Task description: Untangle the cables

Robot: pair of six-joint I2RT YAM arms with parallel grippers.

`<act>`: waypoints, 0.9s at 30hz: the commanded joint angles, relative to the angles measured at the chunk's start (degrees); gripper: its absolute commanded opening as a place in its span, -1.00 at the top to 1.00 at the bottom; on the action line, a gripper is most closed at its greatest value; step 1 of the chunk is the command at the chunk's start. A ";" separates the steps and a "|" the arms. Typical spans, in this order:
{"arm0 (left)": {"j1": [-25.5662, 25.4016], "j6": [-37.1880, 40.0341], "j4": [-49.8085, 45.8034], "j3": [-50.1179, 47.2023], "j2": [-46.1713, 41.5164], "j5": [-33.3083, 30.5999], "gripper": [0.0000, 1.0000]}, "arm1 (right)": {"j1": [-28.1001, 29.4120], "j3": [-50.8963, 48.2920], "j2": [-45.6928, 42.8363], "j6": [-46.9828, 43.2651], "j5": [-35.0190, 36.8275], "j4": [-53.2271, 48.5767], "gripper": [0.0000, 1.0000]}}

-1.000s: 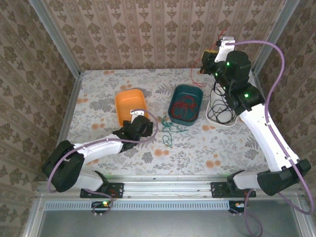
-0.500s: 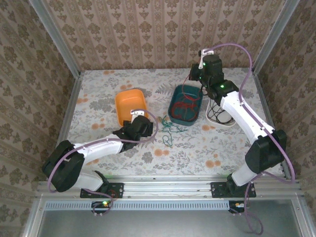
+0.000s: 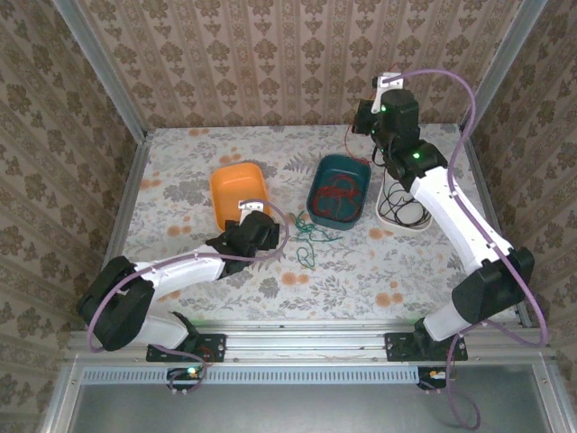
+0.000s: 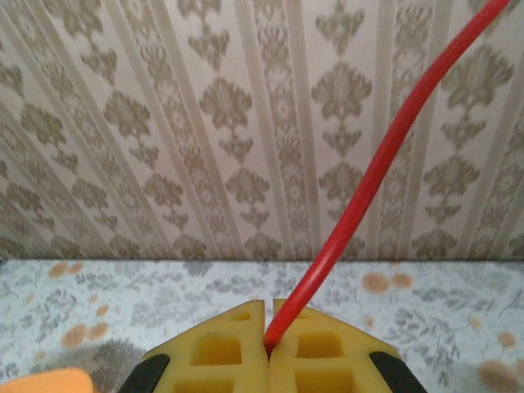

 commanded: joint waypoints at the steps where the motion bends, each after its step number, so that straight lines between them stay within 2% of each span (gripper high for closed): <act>1: -0.39 0.19 -0.11 0.96 -0.85 -1.07 -0.89 | 0.46 2.31 -2.96 -2.25 2.34 2.60 1.00; 12: -0.34 0.24 -0.47 1.05 -1.16 -1.21 -0.89 | 1.06 -0.37 -5.25 -1.52 0.80 4.85 1.00; 27: -0.38 -0.06 -0.18 0.96 -1.20 -1.22 -0.89 | 2.86 0.04 -11.17 -6.88 6.13 7.69 1.00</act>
